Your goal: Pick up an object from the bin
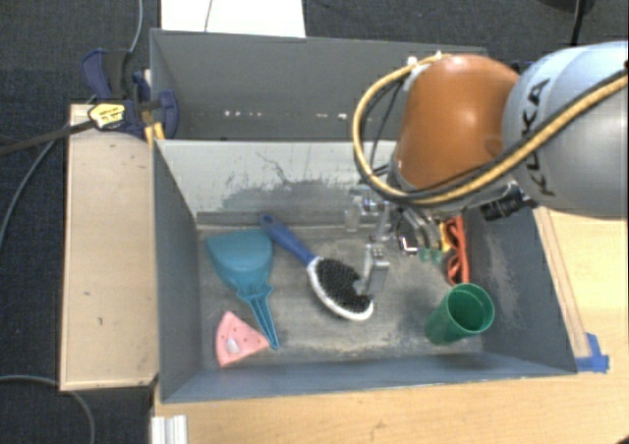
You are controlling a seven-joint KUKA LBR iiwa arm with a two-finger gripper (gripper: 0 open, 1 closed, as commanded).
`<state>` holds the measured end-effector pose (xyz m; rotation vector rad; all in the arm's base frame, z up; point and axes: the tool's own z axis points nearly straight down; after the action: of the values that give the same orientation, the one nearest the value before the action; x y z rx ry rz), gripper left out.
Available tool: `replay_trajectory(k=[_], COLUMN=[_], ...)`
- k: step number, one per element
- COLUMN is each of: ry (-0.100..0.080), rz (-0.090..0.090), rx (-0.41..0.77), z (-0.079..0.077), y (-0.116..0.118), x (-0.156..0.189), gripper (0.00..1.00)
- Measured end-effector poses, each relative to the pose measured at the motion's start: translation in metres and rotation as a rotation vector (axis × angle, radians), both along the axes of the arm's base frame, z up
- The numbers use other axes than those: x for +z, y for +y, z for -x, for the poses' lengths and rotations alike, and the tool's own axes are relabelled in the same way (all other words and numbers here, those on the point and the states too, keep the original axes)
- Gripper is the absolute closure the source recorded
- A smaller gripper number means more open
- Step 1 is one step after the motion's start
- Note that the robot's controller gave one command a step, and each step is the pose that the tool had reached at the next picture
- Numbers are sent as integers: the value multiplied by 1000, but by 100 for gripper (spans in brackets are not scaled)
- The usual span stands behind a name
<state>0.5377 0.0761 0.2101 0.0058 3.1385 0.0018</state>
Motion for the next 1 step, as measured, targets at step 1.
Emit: replay_trajectory(k=[1], ry=[0], rz=[0], rx=[0], z=[0], y=[0], x=[0], gripper=[0])
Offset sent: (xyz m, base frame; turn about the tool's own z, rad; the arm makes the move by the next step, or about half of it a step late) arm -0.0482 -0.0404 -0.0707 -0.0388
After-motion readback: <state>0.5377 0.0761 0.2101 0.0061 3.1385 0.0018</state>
